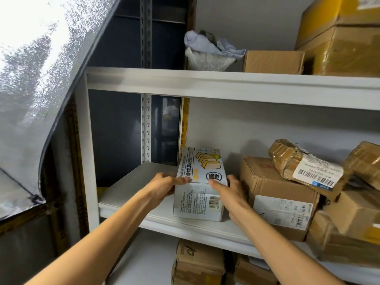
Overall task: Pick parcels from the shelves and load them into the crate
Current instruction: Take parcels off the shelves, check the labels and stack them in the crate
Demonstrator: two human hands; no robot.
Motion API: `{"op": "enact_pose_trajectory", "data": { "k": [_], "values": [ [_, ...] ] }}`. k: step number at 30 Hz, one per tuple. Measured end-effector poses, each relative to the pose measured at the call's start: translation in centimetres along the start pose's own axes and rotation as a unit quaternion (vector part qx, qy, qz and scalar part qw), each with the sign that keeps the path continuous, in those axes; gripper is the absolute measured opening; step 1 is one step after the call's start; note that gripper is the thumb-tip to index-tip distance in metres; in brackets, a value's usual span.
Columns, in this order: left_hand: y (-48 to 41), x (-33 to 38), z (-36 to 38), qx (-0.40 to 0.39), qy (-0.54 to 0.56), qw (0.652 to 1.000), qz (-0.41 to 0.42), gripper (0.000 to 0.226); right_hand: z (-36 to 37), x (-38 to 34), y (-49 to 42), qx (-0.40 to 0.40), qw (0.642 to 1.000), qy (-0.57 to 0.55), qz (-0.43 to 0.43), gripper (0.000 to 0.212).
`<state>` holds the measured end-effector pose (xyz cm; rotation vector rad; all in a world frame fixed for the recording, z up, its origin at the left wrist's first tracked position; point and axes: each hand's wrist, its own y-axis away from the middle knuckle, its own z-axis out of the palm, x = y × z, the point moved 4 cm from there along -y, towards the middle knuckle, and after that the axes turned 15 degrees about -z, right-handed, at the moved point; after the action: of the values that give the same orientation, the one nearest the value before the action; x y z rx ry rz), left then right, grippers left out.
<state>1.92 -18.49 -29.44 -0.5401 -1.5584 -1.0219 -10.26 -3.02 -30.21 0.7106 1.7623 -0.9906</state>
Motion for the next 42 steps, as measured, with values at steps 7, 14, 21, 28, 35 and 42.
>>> {"op": "enact_pose_trajectory", "data": {
  "k": [7,14,21,28,35,42],
  "values": [
    [2.9,2.2,0.2,-0.004,0.001,0.981,0.193,0.065,-0.6,-2.4,0.2,0.018,0.99,-0.05,-0.134,0.061],
    [5.4,0.7,0.0,0.031,0.07,0.977,0.2,0.041,-0.9,-3.0,1.6,-0.025,0.989,-0.041,-0.139,0.057],
    [7.9,-1.2,-1.6,0.107,0.095,0.967,0.211,0.043,-1.0,-4.3,3.5,-0.057,0.985,-0.066,-0.15,0.067],
    [10.0,-2.8,-1.5,0.101,0.032,0.967,0.233,0.065,-1.0,-5.8,4.7,-0.101,0.967,-0.049,-0.23,0.091],
    [11.2,-2.5,-1.6,0.112,0.017,0.961,0.251,0.065,-0.8,-4.4,4.4,-0.081,0.974,-0.106,-0.185,0.084],
    [12.3,-1.3,-0.6,0.143,-0.053,0.955,0.255,0.083,-0.4,-4.2,2.5,-0.099,0.978,-0.153,-0.101,0.055]
  ]
}}
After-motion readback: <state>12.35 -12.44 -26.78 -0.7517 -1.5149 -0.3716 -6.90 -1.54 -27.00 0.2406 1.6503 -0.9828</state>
